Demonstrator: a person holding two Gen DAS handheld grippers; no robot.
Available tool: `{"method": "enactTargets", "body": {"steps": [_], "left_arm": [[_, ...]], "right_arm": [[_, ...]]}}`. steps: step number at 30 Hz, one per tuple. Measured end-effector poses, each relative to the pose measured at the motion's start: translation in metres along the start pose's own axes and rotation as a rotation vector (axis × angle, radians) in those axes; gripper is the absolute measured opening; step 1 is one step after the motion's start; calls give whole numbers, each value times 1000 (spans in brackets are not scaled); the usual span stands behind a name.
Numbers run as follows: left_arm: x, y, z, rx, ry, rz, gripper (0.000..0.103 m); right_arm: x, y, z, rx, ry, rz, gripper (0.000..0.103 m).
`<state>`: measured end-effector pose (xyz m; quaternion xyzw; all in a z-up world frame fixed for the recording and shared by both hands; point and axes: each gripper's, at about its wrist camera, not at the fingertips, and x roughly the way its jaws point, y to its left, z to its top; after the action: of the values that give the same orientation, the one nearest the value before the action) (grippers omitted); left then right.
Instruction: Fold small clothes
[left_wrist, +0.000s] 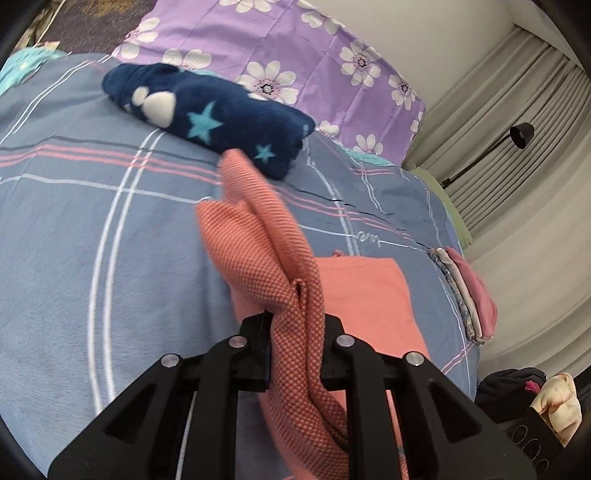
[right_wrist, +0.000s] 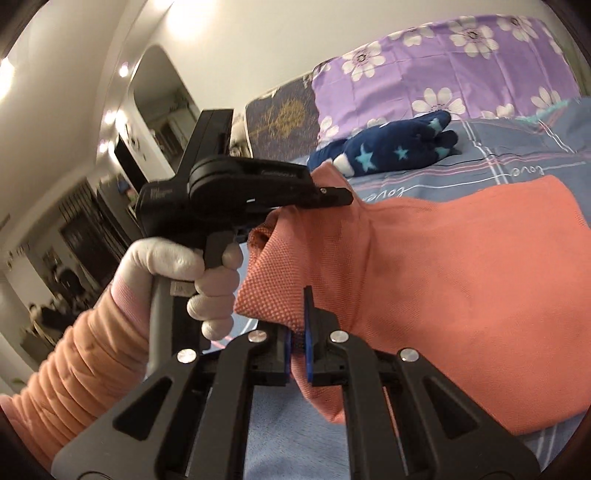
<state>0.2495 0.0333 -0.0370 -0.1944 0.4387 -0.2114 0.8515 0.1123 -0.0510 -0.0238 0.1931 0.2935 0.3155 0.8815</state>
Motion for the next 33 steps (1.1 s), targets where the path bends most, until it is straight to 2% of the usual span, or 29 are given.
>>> {"method": "enactTargets", "body": {"steps": [11,18,27,33], "left_arm": [[44,-88,8,101,33,49,15],[83,-139,1,169,83,75,15],[141,-187,-16,254,180,140,15],[171,-206,-28,296,211,202,15]], "right_arm": [[-58,-49,10,79,-103,4,5],[-96,-95,8,153,-161,-22,5],[-124,-147,-7,288,-171,-37,5],[-130,-171,-18,358,-172,-39,5]]}}
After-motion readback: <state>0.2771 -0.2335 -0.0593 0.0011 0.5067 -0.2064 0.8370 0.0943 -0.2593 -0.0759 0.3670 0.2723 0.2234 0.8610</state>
